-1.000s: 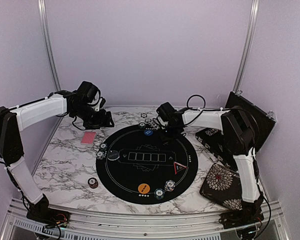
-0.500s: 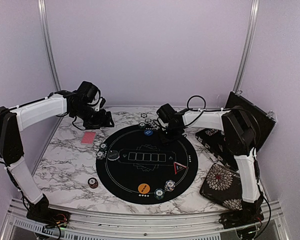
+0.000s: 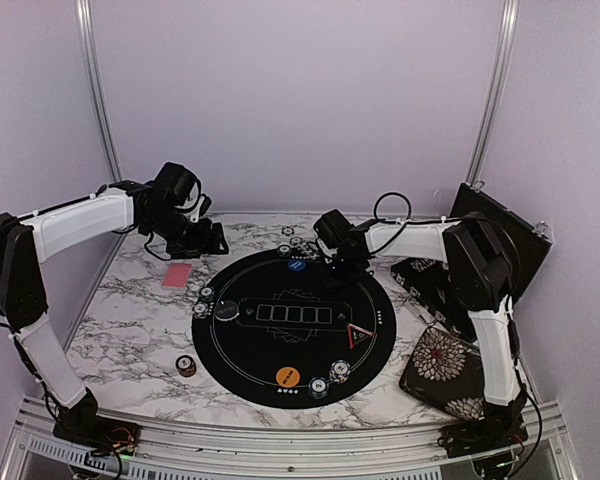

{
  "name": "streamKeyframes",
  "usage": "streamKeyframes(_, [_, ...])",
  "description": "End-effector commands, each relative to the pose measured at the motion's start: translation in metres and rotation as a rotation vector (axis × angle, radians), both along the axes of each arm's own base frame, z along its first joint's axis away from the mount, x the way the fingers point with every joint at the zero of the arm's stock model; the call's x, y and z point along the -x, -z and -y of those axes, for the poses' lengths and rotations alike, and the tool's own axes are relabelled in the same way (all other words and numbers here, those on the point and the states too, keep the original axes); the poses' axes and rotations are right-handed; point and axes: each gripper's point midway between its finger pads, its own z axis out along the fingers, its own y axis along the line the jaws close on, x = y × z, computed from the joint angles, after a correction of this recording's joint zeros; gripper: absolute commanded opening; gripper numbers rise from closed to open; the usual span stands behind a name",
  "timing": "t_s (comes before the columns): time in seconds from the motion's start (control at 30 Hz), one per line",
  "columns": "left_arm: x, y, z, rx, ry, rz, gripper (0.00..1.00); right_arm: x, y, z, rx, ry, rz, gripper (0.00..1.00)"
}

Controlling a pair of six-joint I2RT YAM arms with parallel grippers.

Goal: Distribute texas hold em gaming equipment
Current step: Move the pile of poker chips to the small blind area.

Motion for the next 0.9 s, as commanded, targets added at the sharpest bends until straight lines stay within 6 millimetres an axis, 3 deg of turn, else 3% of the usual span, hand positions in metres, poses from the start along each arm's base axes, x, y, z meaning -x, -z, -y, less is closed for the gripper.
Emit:
streamKeyframes(0.0, [-0.004,-0.001,0.002,0.011,0.014,0.013,0.81,-0.002,-0.007,-0.002,-0.020,0.015,0.014,0.43])
streamKeyframes(0.57, [-0.003,0.002,0.004,0.015,0.021,0.004,0.81,-0.001,-0.003,0.002,-0.011,0.027,0.003,0.53])
streamKeyframes(0.87, [-0.005,0.004,0.005,0.014,0.022,0.002,0.80,0.004,0.003,0.006,0.000,0.031,-0.016,0.45])
